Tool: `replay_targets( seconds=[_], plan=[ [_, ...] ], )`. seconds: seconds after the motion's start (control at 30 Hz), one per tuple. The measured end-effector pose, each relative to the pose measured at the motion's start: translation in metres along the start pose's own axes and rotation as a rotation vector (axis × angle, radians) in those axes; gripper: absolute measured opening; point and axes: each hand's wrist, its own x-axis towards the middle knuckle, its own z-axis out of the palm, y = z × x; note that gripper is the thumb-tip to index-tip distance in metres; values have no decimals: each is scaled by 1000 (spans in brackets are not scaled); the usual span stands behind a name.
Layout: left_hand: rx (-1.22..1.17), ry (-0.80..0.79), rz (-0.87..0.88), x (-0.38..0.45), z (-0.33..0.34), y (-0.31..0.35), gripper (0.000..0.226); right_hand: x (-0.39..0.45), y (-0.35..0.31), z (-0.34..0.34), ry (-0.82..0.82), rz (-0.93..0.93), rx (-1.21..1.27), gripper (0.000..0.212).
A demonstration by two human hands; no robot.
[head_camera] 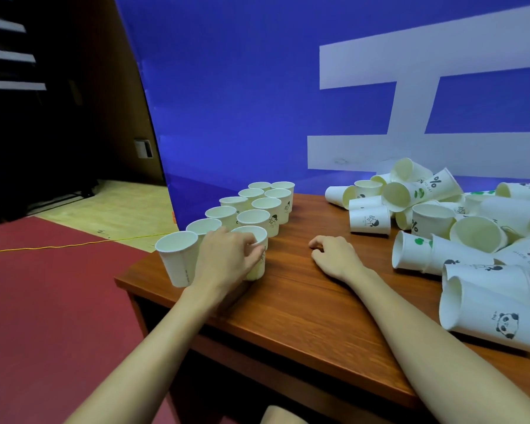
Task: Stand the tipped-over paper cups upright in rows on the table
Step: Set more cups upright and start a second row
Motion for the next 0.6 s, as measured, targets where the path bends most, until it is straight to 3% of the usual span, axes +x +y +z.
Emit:
replay_targets(
  seconds=[0.3,0.4,0.6],
  plan=[
    [7,26,-84,7,1,0,21,2,4,0,12,-49,0,37],
    [-30,42,-90,7,3,1,31,1,4,0,11,-60,-2,37],
    [-135,138,69,9,10,12,29,1,5,-4,42,-42,114,36]
  ],
)
